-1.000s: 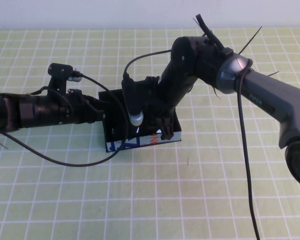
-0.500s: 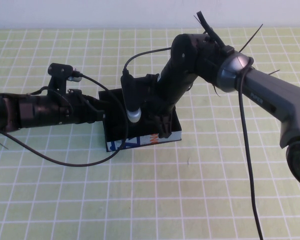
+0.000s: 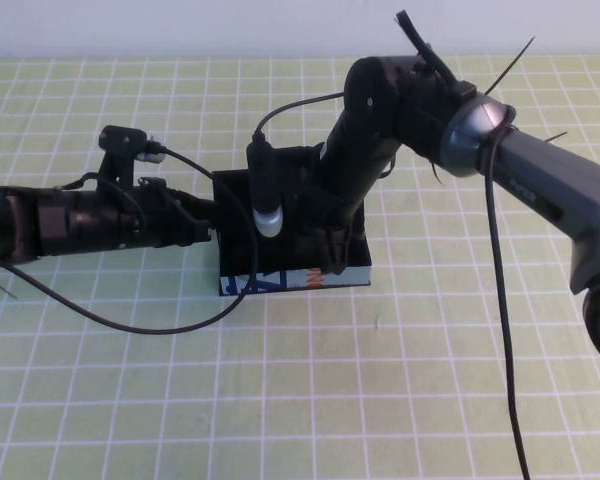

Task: Take glasses out of glasses case
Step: Pick up the glasses from the glasses case, then place the glasses on the table

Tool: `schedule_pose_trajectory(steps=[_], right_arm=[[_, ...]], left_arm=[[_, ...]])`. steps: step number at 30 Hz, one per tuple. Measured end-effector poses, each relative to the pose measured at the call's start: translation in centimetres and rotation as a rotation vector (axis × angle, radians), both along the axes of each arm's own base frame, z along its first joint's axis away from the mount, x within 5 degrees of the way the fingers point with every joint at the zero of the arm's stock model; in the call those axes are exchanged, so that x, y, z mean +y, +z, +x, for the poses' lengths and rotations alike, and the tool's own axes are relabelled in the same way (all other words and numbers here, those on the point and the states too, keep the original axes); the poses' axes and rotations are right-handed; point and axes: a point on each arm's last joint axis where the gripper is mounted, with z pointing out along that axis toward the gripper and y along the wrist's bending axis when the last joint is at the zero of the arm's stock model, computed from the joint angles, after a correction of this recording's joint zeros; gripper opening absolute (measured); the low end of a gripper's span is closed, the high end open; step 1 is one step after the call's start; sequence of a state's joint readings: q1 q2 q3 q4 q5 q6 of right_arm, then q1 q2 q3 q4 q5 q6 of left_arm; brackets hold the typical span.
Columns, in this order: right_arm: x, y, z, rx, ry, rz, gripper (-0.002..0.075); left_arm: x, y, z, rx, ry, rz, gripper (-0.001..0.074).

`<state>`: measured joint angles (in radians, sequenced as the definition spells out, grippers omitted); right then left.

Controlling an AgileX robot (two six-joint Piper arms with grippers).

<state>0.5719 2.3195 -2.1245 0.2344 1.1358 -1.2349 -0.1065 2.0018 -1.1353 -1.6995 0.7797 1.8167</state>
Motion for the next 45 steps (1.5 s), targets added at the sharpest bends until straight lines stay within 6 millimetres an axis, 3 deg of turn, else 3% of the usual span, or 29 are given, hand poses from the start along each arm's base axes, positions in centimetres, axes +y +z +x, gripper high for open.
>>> schedule_pose_trajectory(steps=[7, 13, 21, 26, 30, 36, 40, 45], right_arm=[[-0.7, 4.8, -1.1, -0.001, -0.055, 0.026, 0.0007], [-1.5, 8.4, -2.0, -0.01, -0.175, 0.07, 0.0007], [-3.9, 12.7, -2.9, -0.042, -0.53, 0.076, 0.0007], [-6.9, 14.7, -4.5, 0.029, -0.766, 0.123, 0.0007], [-10.4, 13.5, -5.2, 0.165, -0.989, 0.117, 0.0007], [-14.4, 8.4, -5.0, 0.355, -1.315, 0.194, 0.0007], [-15.2, 4.9, -4.6, 0.444, -1.437, 0.262, 0.0007], [-14.8, 1.3, -3.6, 0.495, -1.491, 0.269, 0.0007]], left_arm=[[-0.1, 0.4, -0.1, -0.006, -0.014, -0.017, -0.0004], [-0.1, 2.1, -0.4, -0.031, -0.016, -0.024, -0.0004], [-0.1, 5.4, -2.0, -0.073, -0.09, 0.035, -0.0004], [0.0, 7.5, -2.9, -0.113, -0.105, 0.056, -0.0004], [0.1, 9.1, -3.4, -0.132, -0.095, 0.046, -0.0004], [0.2, 9.7, -3.7, -0.109, -0.071, 0.023, -0.0004], [0.2, 9.7, -3.7, -0.097, -0.066, 0.018, -0.0004], [0.2, 9.7, -3.7, -0.09, -0.064, 0.014, -0.0004]])
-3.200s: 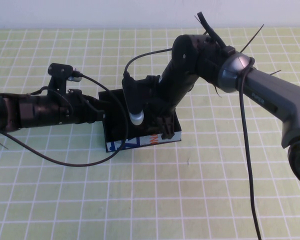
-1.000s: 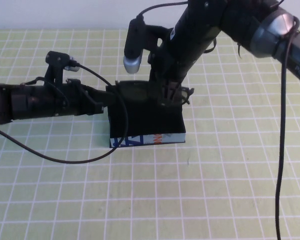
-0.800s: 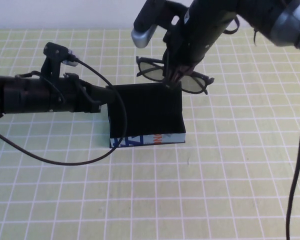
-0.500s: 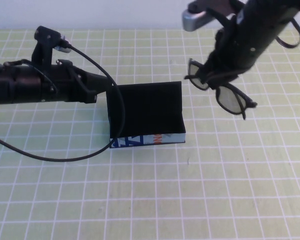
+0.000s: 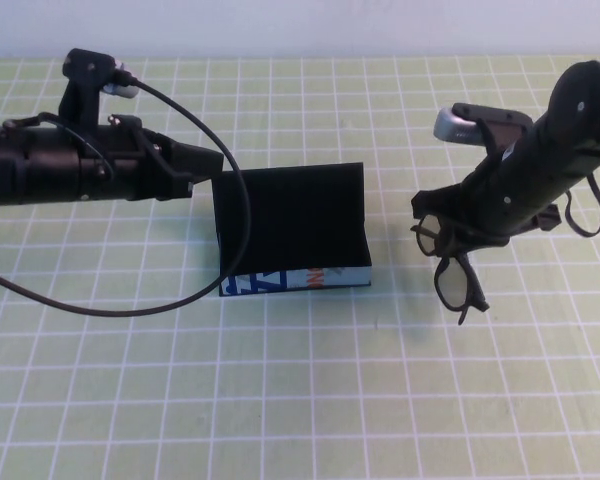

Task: Take glasses out of glasses case
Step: Place the glasses on the table

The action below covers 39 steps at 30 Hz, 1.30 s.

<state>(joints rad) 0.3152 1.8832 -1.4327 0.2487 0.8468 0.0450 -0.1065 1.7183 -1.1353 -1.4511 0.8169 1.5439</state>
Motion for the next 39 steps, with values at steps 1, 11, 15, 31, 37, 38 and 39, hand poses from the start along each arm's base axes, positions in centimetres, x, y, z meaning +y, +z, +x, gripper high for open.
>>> schedule_pose_trajectory(steps=[1, 11, 15, 31, 37, 38, 39], right_arm=[[0.1, -0.7, 0.3, 0.01, -0.007, 0.004, 0.0007], [0.5, -3.9, 1.4, 0.043, -0.039, 0.015, 0.0026], [0.5, -4.2, 1.4, 0.048, -0.038, 0.009, 0.0112], [-0.3, -0.9, 0.4, 0.155, 0.065, -0.121, 0.024], [-1.1, 3.9, -2.9, 0.135, 0.093, -0.126, 0.0041], [-1.3, 4.9, -3.8, 0.122, 0.093, -0.124, 0.0027], [-1.4, 5.9, -4.9, 0.106, 0.093, -0.121, 0.0017]], left_arm=[[0.0, 0.0, 0.0, 0.0, 0.0, 0.0, -0.0004], [0.0, 0.0, 0.0, 0.001, 0.0, 0.001, -0.0004], [0.0, 0.0, 0.0, 0.002, -0.003, 0.002, -0.0004], [0.3, 1.4, -0.9, -0.006, 0.006, 0.039, -0.0004], [0.7, 4.0, -1.7, -0.048, 0.089, 0.014, -0.0004], [0.8, 4.5, -2.0, -0.05, 0.093, 0.01, -0.0004], [0.8, 4.9, -2.3, -0.054, 0.093, 0.007, -0.0004]])
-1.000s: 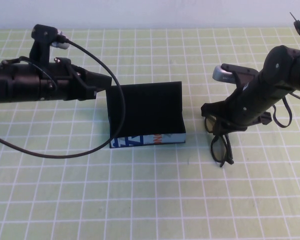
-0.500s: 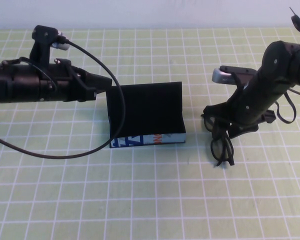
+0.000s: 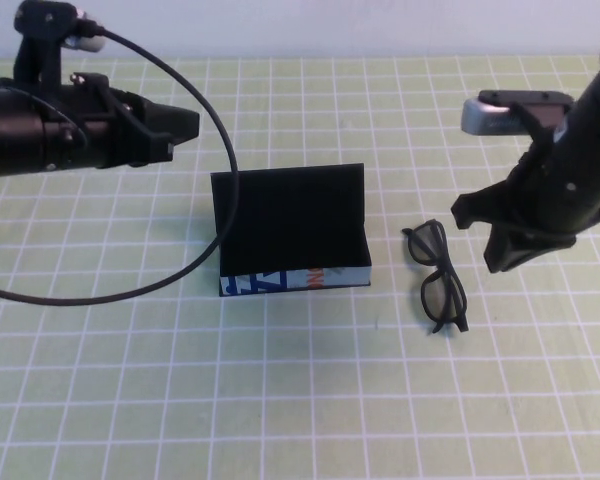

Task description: Take glasses out of glasses case

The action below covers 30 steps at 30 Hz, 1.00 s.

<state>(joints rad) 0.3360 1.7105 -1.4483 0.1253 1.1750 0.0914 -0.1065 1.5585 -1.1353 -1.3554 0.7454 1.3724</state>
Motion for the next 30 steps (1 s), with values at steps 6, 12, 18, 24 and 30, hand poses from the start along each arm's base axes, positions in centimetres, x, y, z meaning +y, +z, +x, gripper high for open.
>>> schedule_pose_trajectory(steps=[6, 12, 18, 24, 30], right_arm=[[-1.7, 4.8, -9.0, -0.133, -0.002, 0.045, 0.0002], [-5.7, 6.7, -19.0, -0.322, -0.028, 0.143, 0.0001], [-9.2, 5.5, -27.0, -0.507, -0.035, 0.233, -0.0013], [-11.1, 3.6, -31.9, -0.675, -0.033, 0.331, -0.0015], [-10.6, 2.4, -31.9, -0.741, 0.022, 0.392, -0.0016]], left_arm=[[0.3, 2.8, -3.1, -0.058, -0.003, -0.013, -0.0004], [1.9, 4.8, -9.6, -0.194, 0.122, 0.004, -0.0004], [3.5, 4.2, -17.7, -0.332, 0.22, -0.005, -0.0004], [4.8, 1.2, -24.2, -0.443, 0.311, -0.058, -0.0004], [6.2, -2.6, -27.8, -0.539, 0.44, -0.13, -0.0004]])
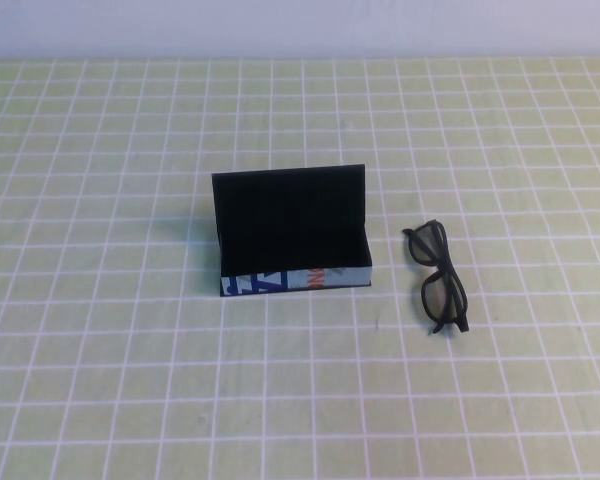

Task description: Take glasses out of glasses case

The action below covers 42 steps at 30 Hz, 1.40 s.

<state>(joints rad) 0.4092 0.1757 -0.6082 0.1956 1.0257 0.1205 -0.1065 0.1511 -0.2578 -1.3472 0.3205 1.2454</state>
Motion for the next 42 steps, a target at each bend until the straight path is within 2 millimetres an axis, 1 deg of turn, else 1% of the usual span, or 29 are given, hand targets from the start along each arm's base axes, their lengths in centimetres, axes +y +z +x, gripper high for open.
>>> schedule_pose_trajectory(steps=[3, 8, 10, 12, 15, 21, 30, 35, 38, 40, 42], right_arm=[[0.6, -0.4, 1.1, -0.107, 0.009, 0.048, -0.0016], [0.9, -1.7, 3.4, -0.288, -0.065, 0.123, -0.0016], [0.8, -2.3, 4.2, -0.366, -0.107, 0.143, -0.0016], [0.7, -3.1, 4.8, -0.425, -0.143, 0.153, -0.0016], [0.6, -4.3, 5.3, -0.454, -0.176, 0.163, -0.0016], [0.6, -5.9, 5.5, -0.418, -0.177, 0.141, -0.0016], [1.0, -7.2, 5.1, -0.284, -0.116, 0.077, -0.0016], [0.8, -7.4, 5.2, -0.321, -0.111, -0.007, -0.0016], [0.4, -7.5, 5.6, -0.389, -0.179, -0.021, -0.0016], [-0.3, -7.8, 6.1, -0.439, -0.282, -0.024, -0.0016], [-0.9, -8.5, 6.3, -0.458, -0.378, -0.041, -0.0016]], left_arm=[[0.7, -2.3, -0.5, -0.022, 0.076, -0.023, -0.0004], [2.1, -6.8, 0.2, 0.04, 0.228, -0.047, -0.0004], [2.4, -7.8, 0.5, 0.064, 0.27, -0.048, -0.0004], [2.7, -7.9, 0.5, 0.064, 0.299, -0.055, -0.0004], [2.8, -7.9, 0.5, 0.06, 0.313, -0.061, -0.0004], [2.8, -7.9, 0.5, 0.058, 0.315, -0.064, -0.0004], [2.8, -7.9, 0.5, 0.058, 0.315, -0.062, -0.0004], [2.8, -7.9, 0.5, 0.058, 0.315, -0.062, -0.0004], [2.8, -7.9, 0.5, 0.058, 0.315, -0.062, -0.0004], [2.8, -7.9, 0.5, 0.058, 0.315, -0.062, -0.0004], [2.8, -7.9, 0.5, 0.058, 0.315, -0.064, -0.0004]])
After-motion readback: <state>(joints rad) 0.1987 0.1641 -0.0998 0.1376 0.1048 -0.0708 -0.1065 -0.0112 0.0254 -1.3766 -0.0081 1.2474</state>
